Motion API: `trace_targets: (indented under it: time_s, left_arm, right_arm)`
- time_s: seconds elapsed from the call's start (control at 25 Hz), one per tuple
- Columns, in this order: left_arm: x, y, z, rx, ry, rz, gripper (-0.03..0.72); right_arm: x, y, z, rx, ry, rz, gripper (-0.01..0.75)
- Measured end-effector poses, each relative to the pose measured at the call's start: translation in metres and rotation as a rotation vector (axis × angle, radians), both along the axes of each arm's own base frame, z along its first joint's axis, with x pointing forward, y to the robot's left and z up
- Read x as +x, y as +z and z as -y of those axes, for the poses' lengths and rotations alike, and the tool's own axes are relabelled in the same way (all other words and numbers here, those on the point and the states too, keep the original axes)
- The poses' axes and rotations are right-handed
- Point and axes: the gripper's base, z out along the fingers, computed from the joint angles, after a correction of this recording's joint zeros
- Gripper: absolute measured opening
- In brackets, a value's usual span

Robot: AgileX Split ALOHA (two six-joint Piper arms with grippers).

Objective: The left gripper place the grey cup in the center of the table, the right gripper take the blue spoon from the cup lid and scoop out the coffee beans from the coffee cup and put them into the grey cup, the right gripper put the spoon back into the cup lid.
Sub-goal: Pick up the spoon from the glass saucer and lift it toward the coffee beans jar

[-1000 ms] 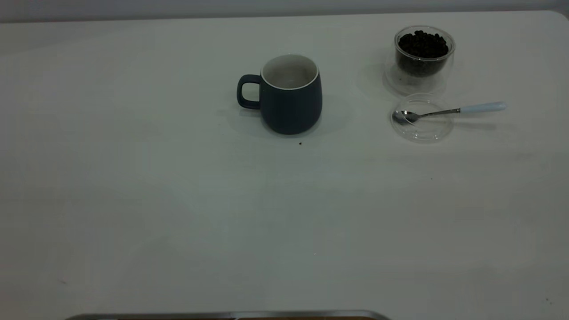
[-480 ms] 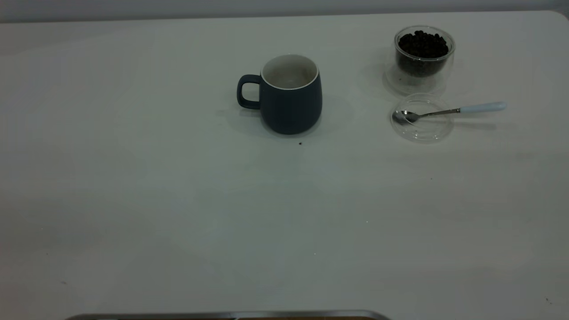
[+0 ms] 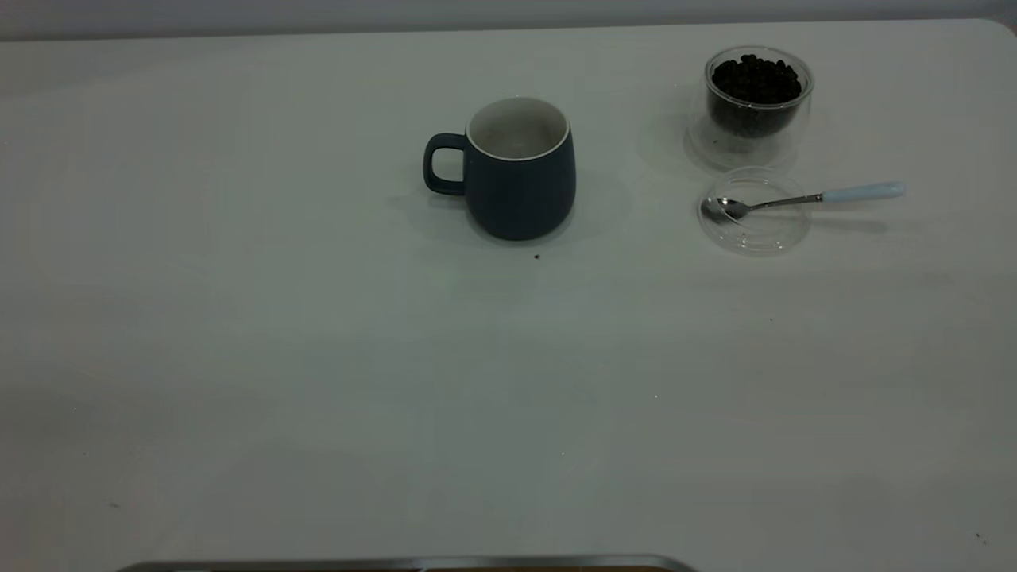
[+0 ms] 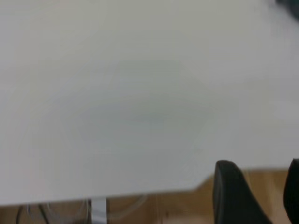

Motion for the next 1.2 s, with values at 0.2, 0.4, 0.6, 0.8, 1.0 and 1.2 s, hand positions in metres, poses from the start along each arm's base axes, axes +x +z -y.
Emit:
trace_targets:
  time_s: [0.2,0.4,0.6,0.8,1.0,1.2]
  left_arm:
    - [-0.003,-0.001,0.0,0.0,0.003,0.013,0.338]
    - [-0.003,-0.001,0.0,0.0,0.003,0.013,0.338]
    - [-0.003,-0.001,0.0,0.0,0.003,0.013,0.338]
    - [-0.003,-0.001,0.0,0.0,0.003,0.013,0.338]
    - [-0.003,-0.001,0.0,0.0,0.003,0.013,0.338]
    - [-0.003,-0.001,0.0,0.0,0.003,0.013,0.338]
  right_arm:
    - [0.0,0.0,0.0,0.0,0.0,0.0,0.478]
    - [0.0,0.0,0.0,0.001,0.0,0.0,0.478]
    - [0.0,0.0,0.0,0.001,0.001,0.0,0.478]
    - [0.001,0.005,-0.005,0.087,0.02,0.027,0.478]
    - [0.022,0.017,-0.009,0.167,0.021,0.058,0.485]
    - [0.073,0.015,-0.01,0.194,0.02,-0.103,0.576]
